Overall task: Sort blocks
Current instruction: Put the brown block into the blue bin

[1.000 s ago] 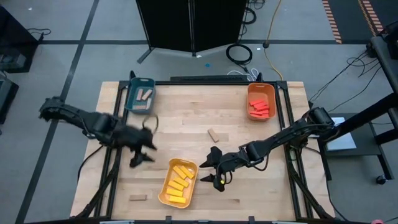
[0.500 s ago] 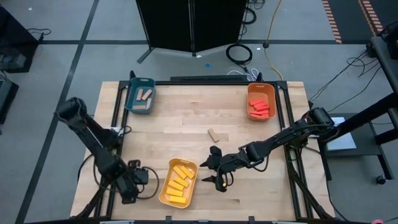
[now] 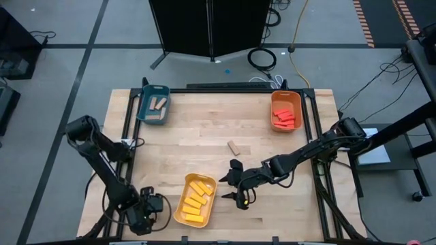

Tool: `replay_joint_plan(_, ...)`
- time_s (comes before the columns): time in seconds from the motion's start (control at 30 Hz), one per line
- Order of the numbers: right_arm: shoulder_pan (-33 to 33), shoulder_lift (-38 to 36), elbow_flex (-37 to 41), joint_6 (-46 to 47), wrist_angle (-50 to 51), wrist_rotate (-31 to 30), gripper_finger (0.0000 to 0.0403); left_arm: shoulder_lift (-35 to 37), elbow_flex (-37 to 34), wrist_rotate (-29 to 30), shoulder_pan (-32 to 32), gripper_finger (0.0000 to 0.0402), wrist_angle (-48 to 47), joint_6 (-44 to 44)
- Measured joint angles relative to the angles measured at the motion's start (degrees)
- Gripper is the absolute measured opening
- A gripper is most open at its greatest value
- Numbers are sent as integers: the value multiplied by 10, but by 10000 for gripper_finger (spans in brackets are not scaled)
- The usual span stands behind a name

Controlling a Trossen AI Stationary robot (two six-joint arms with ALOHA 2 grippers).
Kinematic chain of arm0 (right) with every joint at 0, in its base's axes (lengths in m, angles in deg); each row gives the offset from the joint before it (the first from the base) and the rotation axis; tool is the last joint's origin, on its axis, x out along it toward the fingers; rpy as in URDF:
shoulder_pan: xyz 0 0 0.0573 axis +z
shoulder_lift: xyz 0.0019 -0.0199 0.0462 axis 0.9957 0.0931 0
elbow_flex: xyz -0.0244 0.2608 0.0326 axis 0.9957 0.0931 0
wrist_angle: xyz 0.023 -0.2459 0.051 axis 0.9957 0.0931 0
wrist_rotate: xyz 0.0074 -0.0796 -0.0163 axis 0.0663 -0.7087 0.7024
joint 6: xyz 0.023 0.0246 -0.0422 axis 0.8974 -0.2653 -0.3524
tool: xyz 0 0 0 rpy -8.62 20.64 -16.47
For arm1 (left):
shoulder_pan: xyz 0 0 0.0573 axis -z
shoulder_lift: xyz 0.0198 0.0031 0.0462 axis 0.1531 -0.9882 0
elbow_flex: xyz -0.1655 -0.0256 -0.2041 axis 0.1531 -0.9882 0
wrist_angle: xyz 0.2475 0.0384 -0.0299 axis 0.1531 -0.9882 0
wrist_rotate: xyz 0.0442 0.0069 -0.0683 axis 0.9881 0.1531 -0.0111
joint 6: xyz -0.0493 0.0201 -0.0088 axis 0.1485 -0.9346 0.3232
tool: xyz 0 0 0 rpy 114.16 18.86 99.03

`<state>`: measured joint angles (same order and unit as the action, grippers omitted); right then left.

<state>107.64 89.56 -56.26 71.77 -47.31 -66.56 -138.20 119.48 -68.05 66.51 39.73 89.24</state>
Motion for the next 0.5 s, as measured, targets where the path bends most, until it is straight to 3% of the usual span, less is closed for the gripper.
replay_joint_plan(0.3, 0, 0, 0, -15, 21, 0, 240, -44, 0, 15, 31, 268, 20, 29)
replay_joint_plan(0.5, 0, 0, 0, -18, 25, 0, 240, -77, 3, 31, 51, 235, 14, 40)
